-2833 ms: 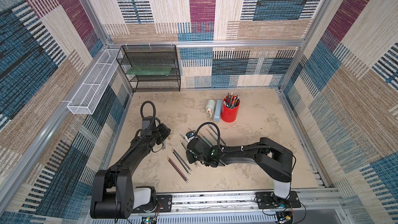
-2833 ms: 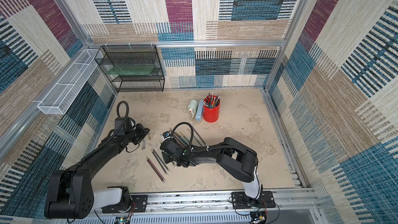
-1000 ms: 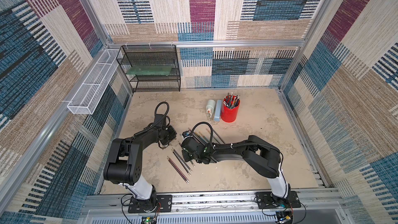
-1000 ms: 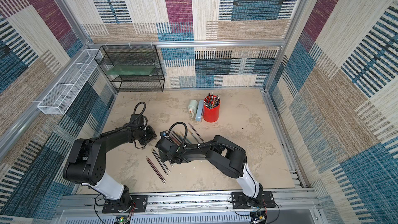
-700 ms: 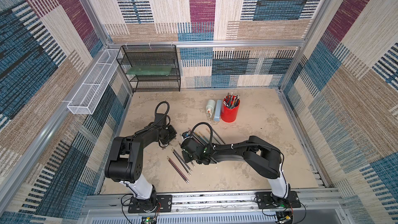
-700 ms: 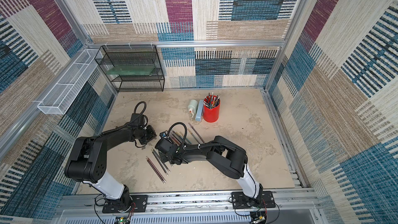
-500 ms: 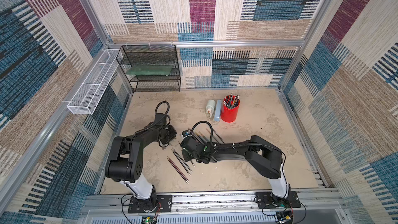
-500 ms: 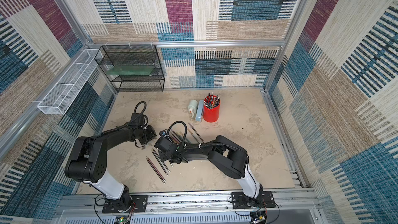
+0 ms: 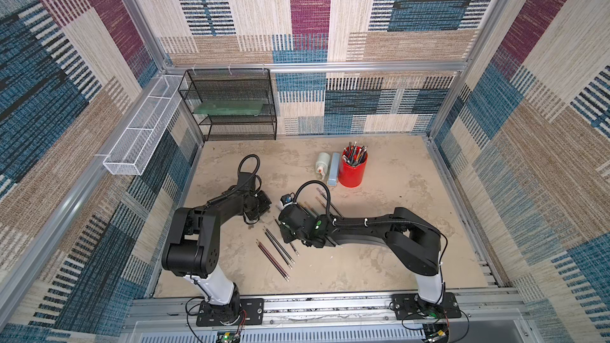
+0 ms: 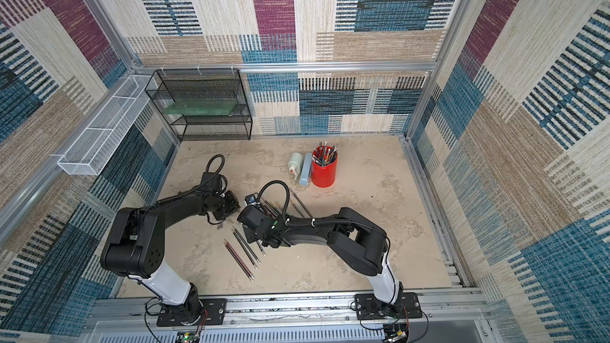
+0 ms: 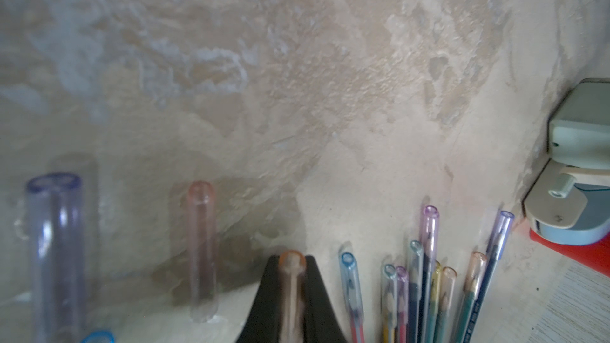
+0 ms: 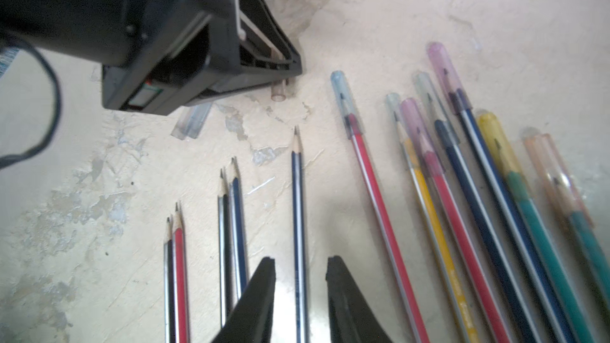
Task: Remove the protective cover of the pencils
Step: Place the protective sleeve at the center of the board.
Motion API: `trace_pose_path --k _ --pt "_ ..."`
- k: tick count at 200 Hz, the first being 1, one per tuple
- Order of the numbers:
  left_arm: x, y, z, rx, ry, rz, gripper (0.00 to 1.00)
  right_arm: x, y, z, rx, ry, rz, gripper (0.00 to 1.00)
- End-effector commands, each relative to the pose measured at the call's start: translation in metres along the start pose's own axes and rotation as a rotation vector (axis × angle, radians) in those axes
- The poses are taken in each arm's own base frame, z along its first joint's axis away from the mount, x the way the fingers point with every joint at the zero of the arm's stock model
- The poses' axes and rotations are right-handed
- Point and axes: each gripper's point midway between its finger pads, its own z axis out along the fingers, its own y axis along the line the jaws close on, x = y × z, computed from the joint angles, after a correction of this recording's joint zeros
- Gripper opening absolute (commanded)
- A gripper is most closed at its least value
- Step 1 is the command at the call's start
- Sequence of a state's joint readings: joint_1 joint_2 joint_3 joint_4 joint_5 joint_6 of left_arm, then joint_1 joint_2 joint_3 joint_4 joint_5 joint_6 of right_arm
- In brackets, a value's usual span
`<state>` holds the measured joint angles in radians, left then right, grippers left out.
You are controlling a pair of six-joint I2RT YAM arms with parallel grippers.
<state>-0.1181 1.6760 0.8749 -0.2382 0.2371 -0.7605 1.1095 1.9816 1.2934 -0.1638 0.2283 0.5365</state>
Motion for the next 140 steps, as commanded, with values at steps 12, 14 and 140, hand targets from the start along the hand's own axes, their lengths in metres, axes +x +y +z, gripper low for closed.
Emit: trace_pose_path --k 12,14,140 --pt "0.005 0.017 0.002 -0.090 0.022 -0.009 0.03 -0.003 -0.012 0.001 0.031 -0.007 0.004 0.34" --pt "0.005 0.017 0.002 -0.091 0.021 -0.010 0.04 -0.003 -0.014 0.002 0.034 -0.006 0.007 0.34" --pt "0.004 0.019 0.000 -0.112 0.027 -0.007 0.19 0.003 -0.030 0.018 0.061 0.030 0.021 0.34"
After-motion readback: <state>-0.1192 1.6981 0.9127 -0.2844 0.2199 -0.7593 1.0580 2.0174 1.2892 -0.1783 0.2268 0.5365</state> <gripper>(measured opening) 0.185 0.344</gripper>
